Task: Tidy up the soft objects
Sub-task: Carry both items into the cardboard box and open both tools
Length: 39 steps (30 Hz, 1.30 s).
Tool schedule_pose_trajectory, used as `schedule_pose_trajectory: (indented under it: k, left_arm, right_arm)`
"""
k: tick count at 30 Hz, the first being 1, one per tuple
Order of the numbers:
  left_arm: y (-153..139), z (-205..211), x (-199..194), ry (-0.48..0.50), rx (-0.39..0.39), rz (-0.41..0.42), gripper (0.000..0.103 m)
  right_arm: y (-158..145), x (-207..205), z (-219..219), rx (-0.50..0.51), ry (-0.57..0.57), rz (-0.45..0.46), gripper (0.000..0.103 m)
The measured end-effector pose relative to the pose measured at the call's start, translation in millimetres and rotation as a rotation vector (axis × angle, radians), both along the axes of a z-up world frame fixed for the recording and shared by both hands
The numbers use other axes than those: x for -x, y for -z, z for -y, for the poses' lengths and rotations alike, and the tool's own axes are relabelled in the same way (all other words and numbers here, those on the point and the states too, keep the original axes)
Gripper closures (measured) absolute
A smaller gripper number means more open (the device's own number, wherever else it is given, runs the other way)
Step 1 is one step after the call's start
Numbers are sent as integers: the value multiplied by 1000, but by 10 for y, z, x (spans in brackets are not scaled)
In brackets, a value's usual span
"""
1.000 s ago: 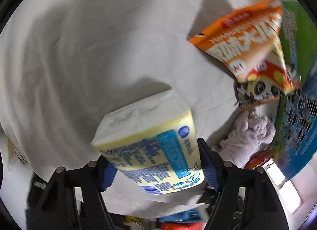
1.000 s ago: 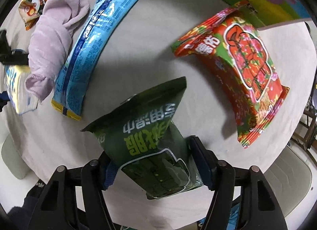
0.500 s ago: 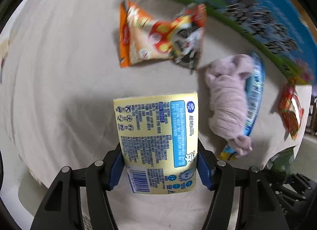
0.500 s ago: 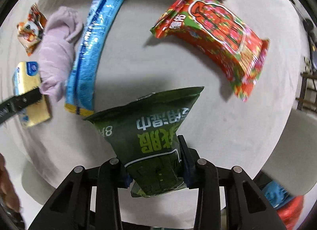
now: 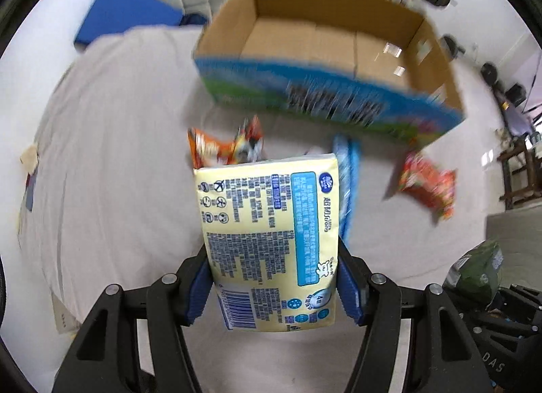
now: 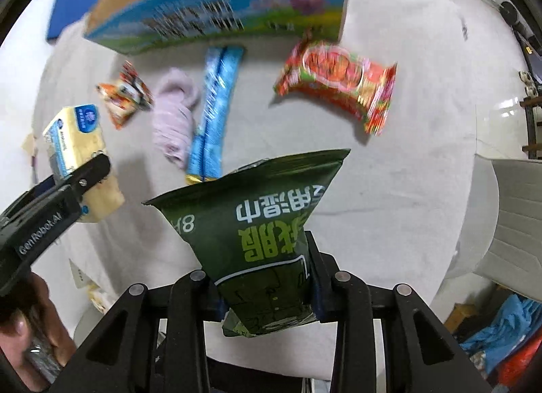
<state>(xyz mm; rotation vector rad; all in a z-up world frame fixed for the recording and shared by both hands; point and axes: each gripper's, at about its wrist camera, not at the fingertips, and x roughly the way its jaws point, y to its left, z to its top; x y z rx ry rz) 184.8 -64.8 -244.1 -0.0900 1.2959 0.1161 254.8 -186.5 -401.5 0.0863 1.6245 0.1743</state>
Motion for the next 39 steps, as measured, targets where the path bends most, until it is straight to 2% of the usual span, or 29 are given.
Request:
schedule_pose_trajectory:
  k: [4,6,9,13,17,21,26,28,31,34,39]
  left_arm:
    - [-446,235,-98,54,-22,125,42]
    - [-682,260,-175,78,-27,183,42]
    - [-946,328,-353,142,-42,280,42]
    - [-1183,335,-642,209,-65,375,42]
    - [-1272,287,-1035,301,-101,482,42]
    - [-1204,124,-1500,341,-54,506,42]
    - [-844,-99,-2254,325,70,351,42]
    - [-727,-116,-2454,331,87,290,42]
    - [-388,-135,-2809,337,143,167,42]
    - [-139,-173,-3075,337,215,63,42]
    - [213,-64,-3496,366,256,-51,42]
  right_arm:
    - [-320,-94,-104,-20,5,88,66]
    - [-600,-161,69,-36,15,126,66]
    - [-1077,-213,166,-44,35,186,66]
    - [-1432,-477,247,-38,78,268,66]
    - [-1536,-963,235,-9,129,338,66]
    - [-1485,-1454,208,23,157,357,66]
    - [-1249,-2093,135,43,167,337,66]
    - [-1048,-2388,122,41,168,310,66]
    - [-745,-2763,132,41,170,259,66]
    - [-485,-3049,147,53,170,214,66]
    - [-178,-3347,193,50,166,164,66]
